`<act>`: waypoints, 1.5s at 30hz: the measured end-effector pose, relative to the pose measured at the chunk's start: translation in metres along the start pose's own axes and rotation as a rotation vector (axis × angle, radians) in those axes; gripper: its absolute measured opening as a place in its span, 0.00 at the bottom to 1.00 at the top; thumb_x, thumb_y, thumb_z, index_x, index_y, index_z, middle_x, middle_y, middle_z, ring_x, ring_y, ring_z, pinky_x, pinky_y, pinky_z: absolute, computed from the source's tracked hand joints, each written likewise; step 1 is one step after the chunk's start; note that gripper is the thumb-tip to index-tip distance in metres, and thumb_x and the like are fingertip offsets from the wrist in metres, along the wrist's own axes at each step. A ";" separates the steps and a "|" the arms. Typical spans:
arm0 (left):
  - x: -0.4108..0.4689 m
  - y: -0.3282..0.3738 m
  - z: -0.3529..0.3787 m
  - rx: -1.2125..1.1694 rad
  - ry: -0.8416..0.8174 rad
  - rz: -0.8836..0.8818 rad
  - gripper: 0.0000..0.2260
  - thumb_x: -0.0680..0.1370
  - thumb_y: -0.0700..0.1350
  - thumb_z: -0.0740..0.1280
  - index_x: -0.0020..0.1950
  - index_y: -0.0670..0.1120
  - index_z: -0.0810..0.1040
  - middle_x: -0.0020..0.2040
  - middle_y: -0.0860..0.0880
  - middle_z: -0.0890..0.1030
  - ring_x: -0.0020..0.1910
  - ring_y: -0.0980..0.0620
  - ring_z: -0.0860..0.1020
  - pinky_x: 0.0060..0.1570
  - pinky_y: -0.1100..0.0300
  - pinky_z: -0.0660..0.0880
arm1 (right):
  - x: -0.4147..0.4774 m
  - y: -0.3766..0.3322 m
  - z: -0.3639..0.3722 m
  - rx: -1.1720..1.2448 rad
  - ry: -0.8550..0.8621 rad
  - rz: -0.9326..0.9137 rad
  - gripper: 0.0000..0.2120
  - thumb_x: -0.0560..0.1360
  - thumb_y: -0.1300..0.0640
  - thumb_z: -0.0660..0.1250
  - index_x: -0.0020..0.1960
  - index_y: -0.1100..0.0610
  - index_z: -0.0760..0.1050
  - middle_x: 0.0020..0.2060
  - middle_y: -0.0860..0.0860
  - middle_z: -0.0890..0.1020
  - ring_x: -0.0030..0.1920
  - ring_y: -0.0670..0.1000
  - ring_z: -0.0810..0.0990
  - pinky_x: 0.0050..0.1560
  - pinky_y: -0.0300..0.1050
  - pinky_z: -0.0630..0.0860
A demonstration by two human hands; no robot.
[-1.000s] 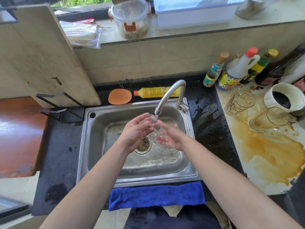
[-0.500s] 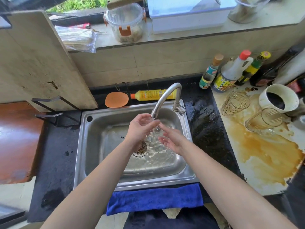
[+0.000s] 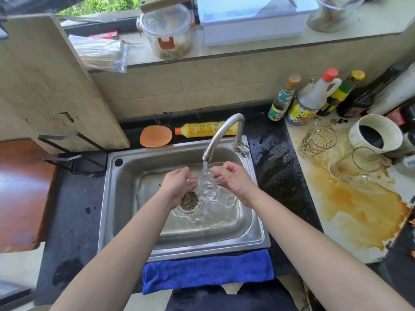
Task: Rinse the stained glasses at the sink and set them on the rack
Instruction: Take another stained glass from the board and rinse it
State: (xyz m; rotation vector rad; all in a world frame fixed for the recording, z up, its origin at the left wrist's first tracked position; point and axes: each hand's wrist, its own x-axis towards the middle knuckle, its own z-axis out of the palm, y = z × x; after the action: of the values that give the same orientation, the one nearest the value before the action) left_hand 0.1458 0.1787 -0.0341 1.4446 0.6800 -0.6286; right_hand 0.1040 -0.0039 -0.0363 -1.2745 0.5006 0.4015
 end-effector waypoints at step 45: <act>-0.030 0.021 0.003 0.213 -0.019 0.328 0.05 0.76 0.37 0.74 0.51 0.42 0.84 0.47 0.42 0.86 0.37 0.50 0.82 0.40 0.57 0.83 | 0.000 -0.002 0.001 -1.217 0.030 -0.209 0.17 0.80 0.48 0.66 0.68 0.47 0.73 0.74 0.49 0.68 0.78 0.55 0.60 0.75 0.53 0.55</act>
State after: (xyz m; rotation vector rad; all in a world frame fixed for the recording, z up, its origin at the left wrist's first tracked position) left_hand 0.1412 0.1757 0.0025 1.7009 0.3550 -0.4663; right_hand 0.1054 -0.0036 -0.0350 -2.4798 0.0946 0.5280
